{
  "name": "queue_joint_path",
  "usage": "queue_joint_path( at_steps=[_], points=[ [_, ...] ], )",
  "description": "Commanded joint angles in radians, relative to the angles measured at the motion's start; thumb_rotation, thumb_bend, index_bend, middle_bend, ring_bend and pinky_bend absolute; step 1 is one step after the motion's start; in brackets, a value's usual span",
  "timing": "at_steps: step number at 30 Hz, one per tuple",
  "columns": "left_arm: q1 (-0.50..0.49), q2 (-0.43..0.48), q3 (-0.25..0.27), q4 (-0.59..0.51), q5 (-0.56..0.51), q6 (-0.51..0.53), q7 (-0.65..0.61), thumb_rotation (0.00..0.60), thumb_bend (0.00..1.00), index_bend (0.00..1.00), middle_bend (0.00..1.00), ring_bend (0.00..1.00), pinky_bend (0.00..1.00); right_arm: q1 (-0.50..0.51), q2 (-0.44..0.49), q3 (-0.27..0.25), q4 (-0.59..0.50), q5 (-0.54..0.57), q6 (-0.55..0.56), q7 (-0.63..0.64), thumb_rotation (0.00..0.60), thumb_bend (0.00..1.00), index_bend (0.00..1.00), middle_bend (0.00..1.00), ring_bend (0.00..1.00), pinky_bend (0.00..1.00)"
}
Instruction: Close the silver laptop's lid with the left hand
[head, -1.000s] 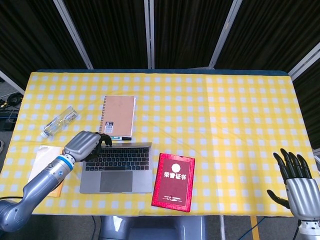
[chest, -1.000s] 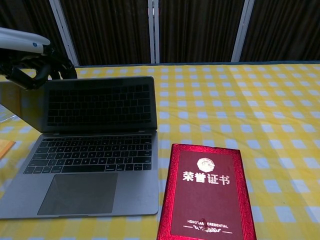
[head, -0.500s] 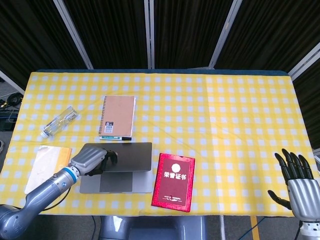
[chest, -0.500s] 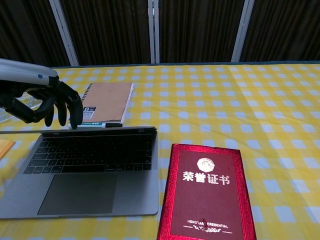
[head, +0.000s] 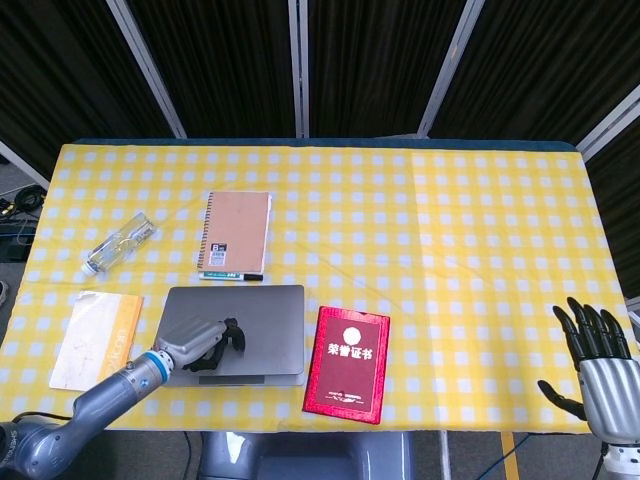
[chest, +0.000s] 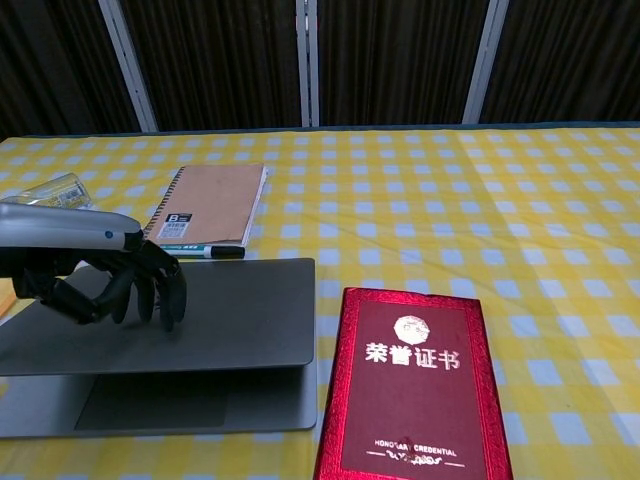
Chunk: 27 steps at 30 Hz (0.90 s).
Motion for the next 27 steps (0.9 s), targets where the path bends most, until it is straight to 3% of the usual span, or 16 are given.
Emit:
queue_joint_path(
  at_steps=[1,17,22,27],
  points=[
    [0.002,-0.024,0.008,0.023,0.002,-0.003,-0.009,0.6,1.0,0.37,0.34,0.33,0.38,-0.001,0.002,0.0,0.0,-0.001,0.002,0.003,0.6,0.0,0.0,0.0,0.0,0.0],
    [0.002,-0.138,0.037,0.118,0.004,-0.008,-0.039,0.6,1.0,0.37,0.34,0.33,0.38,-0.004,0.011,0.001,0.0,-0.001,0.008,0.024,0.6,0.0,0.0,0.0,0.0,0.0],
    [0.024,-0.115,0.016,0.088,0.06,0.029,-0.086,0.6,1.0,0.37,0.34,0.33,0.38,-0.005,0.015,0.001,0.0,-0.002,0.01,0.032,0.6,0.0,0.0,0.0,0.0,0.0],
    [0.087,-0.043,-0.014,0.031,0.186,0.154,-0.141,0.6,1.0,0.37,0.33,0.33,0.36,-0.006,0.018,-0.001,-0.001,-0.007,0.012,0.038,0.6,0.0,0.0,0.0,0.0,0.0]
  ],
)
